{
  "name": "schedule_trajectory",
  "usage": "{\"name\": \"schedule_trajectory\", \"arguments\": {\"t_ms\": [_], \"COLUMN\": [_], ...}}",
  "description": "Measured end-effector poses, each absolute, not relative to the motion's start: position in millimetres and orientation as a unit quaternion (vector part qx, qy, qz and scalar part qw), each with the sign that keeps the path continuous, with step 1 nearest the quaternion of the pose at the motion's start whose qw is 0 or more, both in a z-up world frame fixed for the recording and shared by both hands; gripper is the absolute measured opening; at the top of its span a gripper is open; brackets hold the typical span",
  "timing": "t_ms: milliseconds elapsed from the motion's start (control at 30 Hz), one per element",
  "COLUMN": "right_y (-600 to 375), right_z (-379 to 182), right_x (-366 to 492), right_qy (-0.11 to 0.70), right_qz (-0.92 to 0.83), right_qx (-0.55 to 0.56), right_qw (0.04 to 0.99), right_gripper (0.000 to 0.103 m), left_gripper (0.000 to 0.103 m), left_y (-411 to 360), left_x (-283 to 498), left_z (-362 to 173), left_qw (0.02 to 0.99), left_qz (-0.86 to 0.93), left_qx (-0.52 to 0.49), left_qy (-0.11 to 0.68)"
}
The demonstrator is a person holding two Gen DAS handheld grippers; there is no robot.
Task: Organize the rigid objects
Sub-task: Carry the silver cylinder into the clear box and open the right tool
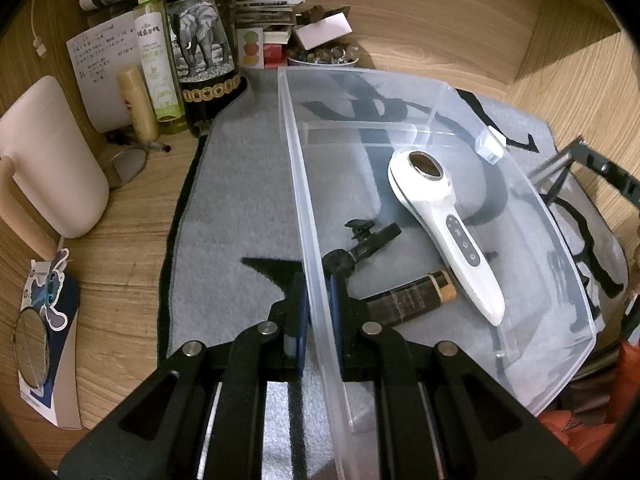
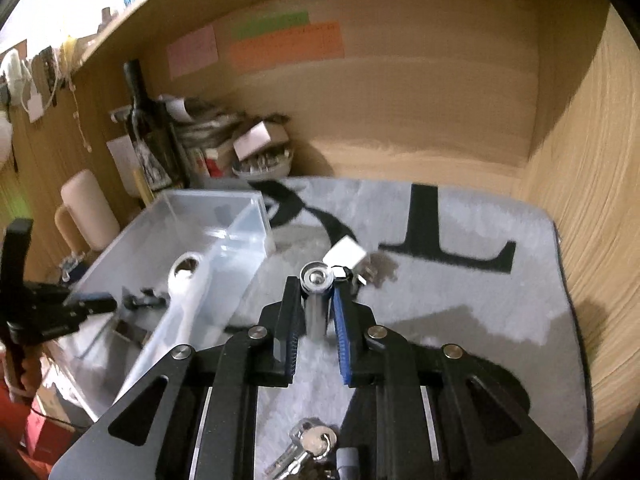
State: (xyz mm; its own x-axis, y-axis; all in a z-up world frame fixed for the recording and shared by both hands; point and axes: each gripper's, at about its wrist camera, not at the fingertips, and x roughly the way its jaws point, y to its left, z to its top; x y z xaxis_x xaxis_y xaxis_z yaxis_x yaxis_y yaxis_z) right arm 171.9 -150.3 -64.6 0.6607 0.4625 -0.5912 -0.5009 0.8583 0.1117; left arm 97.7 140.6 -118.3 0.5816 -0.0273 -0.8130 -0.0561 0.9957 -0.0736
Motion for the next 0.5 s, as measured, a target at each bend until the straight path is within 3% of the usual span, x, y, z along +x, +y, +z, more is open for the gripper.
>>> {"name": "schedule_trajectory", "arguments": {"t_ms": [500], "right_y": [-122], "right_z": [-13], "right_x": [157], "right_qy": [0.244], "right_qz": [0.321], "right_qx": [-0.036], "right_qw": [0.914], "right_gripper": [0.014], "left_gripper": [0.01], "left_y": [140], "left_x": [98], "left_z": [-118], "left_qw": [0.888], "left_qz": [0.009], "left_qx": [-0.046], "left_qy": [0.457]}}
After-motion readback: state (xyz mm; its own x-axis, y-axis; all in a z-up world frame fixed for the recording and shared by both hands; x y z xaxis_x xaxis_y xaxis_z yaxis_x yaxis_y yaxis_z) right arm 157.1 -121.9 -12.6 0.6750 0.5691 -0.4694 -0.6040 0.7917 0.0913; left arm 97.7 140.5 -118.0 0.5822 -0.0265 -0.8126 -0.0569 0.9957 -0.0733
